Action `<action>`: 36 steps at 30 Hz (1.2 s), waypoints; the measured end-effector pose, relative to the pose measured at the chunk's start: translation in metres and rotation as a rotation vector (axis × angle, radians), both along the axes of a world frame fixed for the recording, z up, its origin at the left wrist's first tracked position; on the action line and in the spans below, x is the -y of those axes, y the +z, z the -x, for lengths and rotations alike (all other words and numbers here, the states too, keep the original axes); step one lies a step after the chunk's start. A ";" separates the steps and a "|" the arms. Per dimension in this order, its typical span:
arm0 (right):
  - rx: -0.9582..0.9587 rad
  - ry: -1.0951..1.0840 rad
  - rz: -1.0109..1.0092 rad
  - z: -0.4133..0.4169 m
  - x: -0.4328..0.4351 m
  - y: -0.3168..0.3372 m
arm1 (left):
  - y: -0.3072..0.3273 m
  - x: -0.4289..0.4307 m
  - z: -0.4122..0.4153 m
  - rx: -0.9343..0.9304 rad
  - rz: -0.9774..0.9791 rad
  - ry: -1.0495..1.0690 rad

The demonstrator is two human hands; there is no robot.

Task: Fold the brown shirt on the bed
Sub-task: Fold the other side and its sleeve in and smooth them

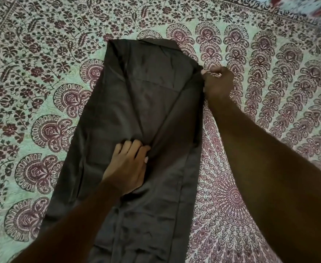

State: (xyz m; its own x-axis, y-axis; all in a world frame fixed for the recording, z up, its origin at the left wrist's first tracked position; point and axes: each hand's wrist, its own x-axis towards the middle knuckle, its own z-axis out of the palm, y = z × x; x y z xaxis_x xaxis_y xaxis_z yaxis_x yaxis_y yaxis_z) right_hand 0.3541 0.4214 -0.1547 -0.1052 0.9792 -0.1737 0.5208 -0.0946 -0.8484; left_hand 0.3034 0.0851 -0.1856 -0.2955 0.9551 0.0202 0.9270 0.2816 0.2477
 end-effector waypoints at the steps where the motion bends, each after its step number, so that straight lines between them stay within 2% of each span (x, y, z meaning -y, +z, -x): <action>1: -0.002 0.007 -0.027 -0.005 0.002 -0.004 | 0.000 -0.001 0.000 0.001 0.001 0.002; 5: -0.010 0.158 -0.052 -0.010 0.012 -0.006 | 0.003 -0.001 -0.002 -0.005 0.002 0.006; 9: 0.068 0.257 -0.131 0.007 -0.006 -0.004 | 0.000 0.000 -0.001 -0.013 0.001 -0.004; 13: 0.066 0.218 -0.165 0.014 -0.007 0.001 | 0.000 0.000 0.001 -0.006 0.000 -0.010; 16: 0.101 0.268 -0.434 -0.005 0.029 0.002 | 0.000 -0.001 0.001 0.007 0.009 -0.006; 18: 0.159 0.447 -0.611 -0.028 0.066 -0.002 | 0.000 -0.001 0.000 0.015 0.016 -0.003; 20: 0.327 0.712 -0.696 -0.050 0.091 -0.014 | 0.000 -0.001 0.001 0.013 0.015 0.001; 21: 0.456 0.803 -0.677 -0.058 0.095 -0.022 | 0.000 -0.001 0.001 0.011 0.012 0.006; 23: 0.669 0.828 -0.577 -0.065 0.091 -0.034 | -0.001 -0.001 0.001 0.014 0.004 0.014; 25: 0.752 0.797 -0.488 -0.061 0.078 -0.037 | -0.003 -0.001 0.001 0.013 -0.002 0.017; 30: 0.794 0.811 -0.412 -0.052 0.073 -0.026 | -0.005 -0.002 0.002 0.016 -0.013 0.017; 33: 0.748 0.825 -0.467 -0.065 0.105 -0.017 | -0.005 -0.001 0.001 0.009 -0.021 0.016; 36: 0.705 0.934 -0.553 -0.098 0.151 -0.018 | -0.005 -0.001 0.000 0.007 -0.054 0.005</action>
